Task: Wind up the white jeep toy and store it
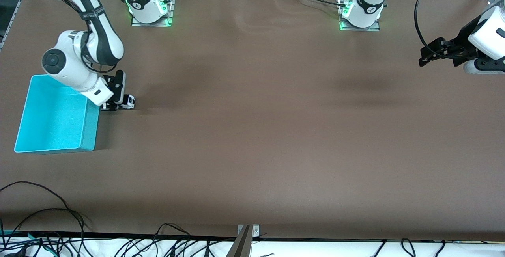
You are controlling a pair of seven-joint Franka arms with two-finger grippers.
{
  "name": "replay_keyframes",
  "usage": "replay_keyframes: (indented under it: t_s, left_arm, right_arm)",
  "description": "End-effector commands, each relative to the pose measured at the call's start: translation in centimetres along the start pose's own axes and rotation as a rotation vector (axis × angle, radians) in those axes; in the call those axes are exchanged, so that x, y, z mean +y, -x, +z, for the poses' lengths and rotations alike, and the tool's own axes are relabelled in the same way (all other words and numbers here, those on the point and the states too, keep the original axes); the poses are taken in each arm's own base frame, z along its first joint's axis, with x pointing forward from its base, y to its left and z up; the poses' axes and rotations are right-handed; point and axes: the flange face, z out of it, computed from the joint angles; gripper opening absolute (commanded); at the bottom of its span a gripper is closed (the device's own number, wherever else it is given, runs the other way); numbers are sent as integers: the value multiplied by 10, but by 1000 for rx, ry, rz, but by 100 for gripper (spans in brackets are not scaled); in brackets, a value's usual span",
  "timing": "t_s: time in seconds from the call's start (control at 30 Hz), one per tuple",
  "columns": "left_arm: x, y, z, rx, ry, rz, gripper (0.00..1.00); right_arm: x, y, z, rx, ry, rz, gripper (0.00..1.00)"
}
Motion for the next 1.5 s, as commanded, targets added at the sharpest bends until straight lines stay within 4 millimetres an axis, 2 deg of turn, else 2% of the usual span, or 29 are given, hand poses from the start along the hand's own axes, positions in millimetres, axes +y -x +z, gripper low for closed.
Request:
replay_keyframes:
  t_s: [0.0, 0.2, 0.33, 0.6, 0.83, 1.07, 1.17, 1.27, 1.47]
  left_arm:
    - [1, -2, -6, -6, 21, -3, 100]
    - [1, -2, -7, -5, 21, -3, 100]
    - [1, -2, -6, -6, 21, -3, 100]
    - [1, -2, -7, -6, 21, -3, 100]
    - [1, -2, -6, -9, 21, -3, 100]
    - [1, -1, -7, -8, 21, -3, 100]
    - [1, -1, -7, -9, 21, -2, 100]
    - [1, -1, -7, -9, 21, -2, 100]
    - [1, -1, -7, -9, 21, -2, 100]
  right_arm:
    - [29, -2, -45, 22, 2, -2, 24]
    - [53, 4, -87, 29, -17, 3, 24]
    - [59, 14, -108, 31, -41, 9, 24]
    - [55, 58, -124, 29, -68, 19, 24]
    - [40, 114, -127, 27, -84, -9, 24]
    - [23, 166, -121, 26, -96, -48, 24]
    - [17, 177, -117, 30, -103, -47, 24]
    - [10, 200, -109, 32, -110, -40, 24]
    - [3, 218, -89, 68, -125, -49, 24]
